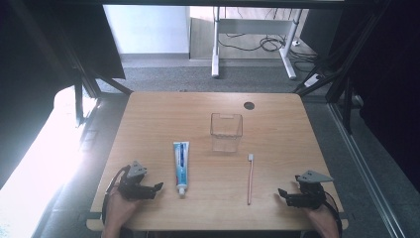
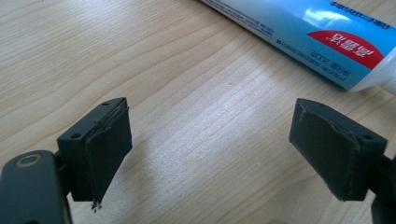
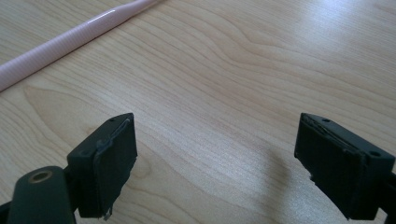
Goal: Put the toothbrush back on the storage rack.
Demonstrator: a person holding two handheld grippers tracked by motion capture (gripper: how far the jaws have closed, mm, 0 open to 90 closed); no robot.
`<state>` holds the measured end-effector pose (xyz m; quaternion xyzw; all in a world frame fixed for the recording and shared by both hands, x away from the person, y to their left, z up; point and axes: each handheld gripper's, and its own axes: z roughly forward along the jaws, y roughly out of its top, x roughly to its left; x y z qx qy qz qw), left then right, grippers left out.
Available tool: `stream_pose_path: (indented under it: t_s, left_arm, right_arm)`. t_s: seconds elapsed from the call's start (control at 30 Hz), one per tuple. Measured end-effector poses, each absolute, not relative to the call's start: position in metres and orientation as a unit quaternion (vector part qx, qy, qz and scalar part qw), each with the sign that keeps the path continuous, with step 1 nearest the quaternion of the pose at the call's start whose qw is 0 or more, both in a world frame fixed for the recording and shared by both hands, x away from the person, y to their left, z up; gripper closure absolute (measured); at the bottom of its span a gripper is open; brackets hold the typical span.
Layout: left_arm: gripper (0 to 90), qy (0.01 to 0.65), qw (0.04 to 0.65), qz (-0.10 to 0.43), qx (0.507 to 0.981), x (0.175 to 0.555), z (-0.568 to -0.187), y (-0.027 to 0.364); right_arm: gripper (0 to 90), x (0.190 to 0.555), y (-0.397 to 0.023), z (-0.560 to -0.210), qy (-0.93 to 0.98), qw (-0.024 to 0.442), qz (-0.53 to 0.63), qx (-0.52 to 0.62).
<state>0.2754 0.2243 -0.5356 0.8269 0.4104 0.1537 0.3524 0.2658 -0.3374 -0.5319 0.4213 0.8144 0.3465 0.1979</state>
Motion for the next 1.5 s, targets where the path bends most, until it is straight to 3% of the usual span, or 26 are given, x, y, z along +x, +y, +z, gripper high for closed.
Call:
stream_pose_path:
  t_s: [0.23,1.03,1.5]
  left_arm:
    - [13.3,0.413,0.369,0.147,0.819,0.275,-0.535,0.223]
    - [13.3,0.390,0.331,0.150,0.846,0.277,-0.539,0.207]
    - [13.3,0.385,0.330,0.156,0.848,0.276,-0.539,0.208]
  right_arm:
    - [13.0,0.265,-0.336,-0.532,0.817,0.200,0.348,0.414]
    - [11.0,0.265,-0.333,-0.532,0.826,0.198,0.350,0.395]
    - [13.3,0.269,-0.318,-0.521,0.834,0.164,0.360,0.386]
